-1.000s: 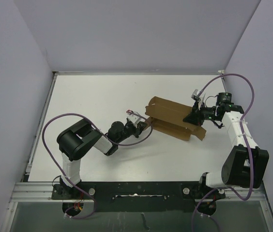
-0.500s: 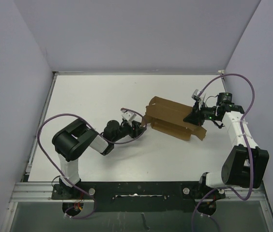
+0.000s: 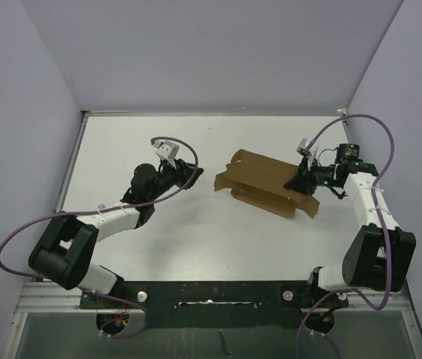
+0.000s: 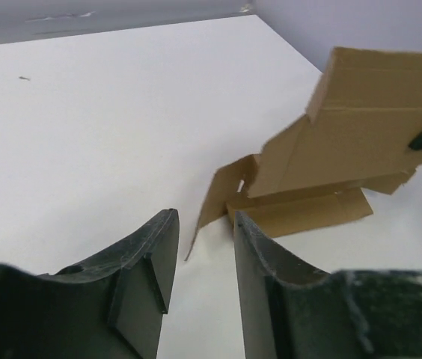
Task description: Fold the paper box
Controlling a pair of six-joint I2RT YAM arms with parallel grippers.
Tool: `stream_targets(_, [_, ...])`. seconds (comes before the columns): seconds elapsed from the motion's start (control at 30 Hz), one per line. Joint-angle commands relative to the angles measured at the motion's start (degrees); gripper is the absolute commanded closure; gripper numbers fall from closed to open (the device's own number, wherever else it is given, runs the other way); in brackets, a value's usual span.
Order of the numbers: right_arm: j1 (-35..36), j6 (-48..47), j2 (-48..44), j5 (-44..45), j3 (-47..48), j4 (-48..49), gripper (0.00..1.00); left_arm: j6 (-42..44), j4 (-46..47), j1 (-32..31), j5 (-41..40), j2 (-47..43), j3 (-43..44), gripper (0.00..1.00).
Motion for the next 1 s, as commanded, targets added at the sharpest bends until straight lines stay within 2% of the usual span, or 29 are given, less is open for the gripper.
stream_targets(0.0, [-0.37, -0.86, -0.95, 0.41, 0.66, -0.41, 1.00, -1.14, -12.58, 4.16, 1.51, 2.30, 7.86, 0.70])
stream_targets(0.23, [-0.52, -0.95, -1.03, 0.10, 0.68, -0.55, 1.00, 0.75, -14.35, 3.64, 6.27, 16.49, 19.13, 0.72])
stream_targets(0.43, [-0.62, -0.95, -1.00, -0.21, 0.75, -0.65, 1.00, 0.65, -11.47, 2.04, 9.23, 24.84, 23.68, 0.72])
stream_targets(0.63, [-0.61, -0.86, -1.00, -0.64, 0.92, -0.80, 1.00, 0.51, -5.39, -0.46, 12.90, 28.52, 23.37, 0.71])
stream_targets(0.83, [-0.73, -0.86, -0.91, -1.30, 1.10, -1.07, 1.00, 1.26, 4.68, -2.19, 14.81, 30.04, 18.83, 0.70])
stream_targets(0.97, [-0.90, -0.86, -0.86, -1.66, 1.21, -1.28, 1.00, 1.73, 8.06, -2.91, 15.75, 31.00, 17.89, 0.69])
